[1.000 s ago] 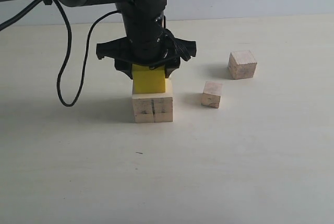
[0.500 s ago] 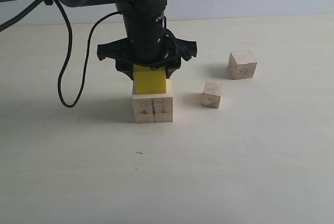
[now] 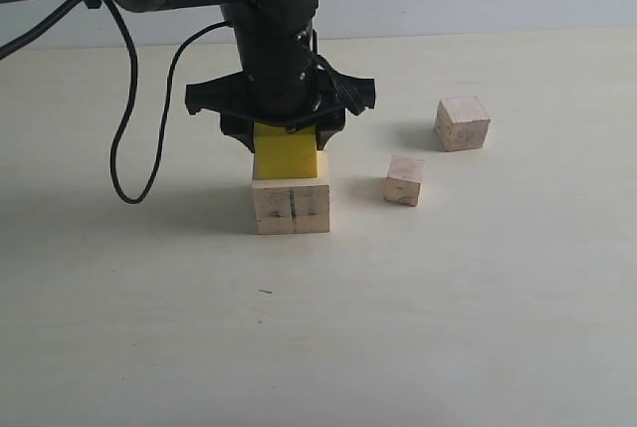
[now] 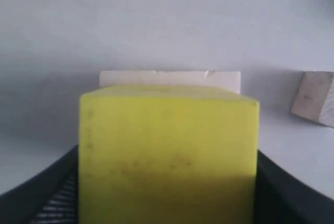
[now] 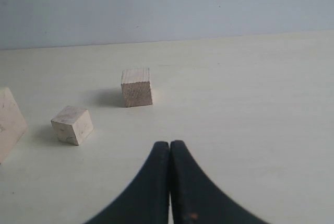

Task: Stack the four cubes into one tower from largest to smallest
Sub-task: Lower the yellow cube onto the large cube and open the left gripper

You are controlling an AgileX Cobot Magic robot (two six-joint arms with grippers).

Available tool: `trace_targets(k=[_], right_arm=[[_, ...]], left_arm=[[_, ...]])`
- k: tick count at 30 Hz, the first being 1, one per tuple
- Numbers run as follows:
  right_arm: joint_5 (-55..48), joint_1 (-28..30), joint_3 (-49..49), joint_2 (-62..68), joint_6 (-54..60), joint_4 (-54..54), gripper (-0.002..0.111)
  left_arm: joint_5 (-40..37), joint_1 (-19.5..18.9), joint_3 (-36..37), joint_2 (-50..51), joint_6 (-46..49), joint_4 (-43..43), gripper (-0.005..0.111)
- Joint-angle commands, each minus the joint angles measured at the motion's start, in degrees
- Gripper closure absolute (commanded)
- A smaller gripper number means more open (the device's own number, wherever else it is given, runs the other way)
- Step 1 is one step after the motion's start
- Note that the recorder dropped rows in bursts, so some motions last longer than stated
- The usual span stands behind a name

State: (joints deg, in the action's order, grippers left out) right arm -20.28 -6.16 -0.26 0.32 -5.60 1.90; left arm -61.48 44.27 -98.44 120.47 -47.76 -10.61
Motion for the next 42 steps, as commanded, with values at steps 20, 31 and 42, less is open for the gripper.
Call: trace_targets(k=[20,31,42], right_arm=[[0.66,0.21,0.26,-0.32,-0.01,-0.02,0.108],[0.66,0.21,0.26,-0.32,-0.01,-0.02,0.108],[0.66,0.21,0.26,-0.32,-0.01,-0.02,0.108]], left_arm=[[-1.48,-0.34,0.12,0.44,2.16,3.35,0.054],[-1.38,-0.34,-0.04,-1.36,2.16,0.90,0.012],[-4.69,-0.34,-3.41,-7.69,5.98,-4.08,0.012]])
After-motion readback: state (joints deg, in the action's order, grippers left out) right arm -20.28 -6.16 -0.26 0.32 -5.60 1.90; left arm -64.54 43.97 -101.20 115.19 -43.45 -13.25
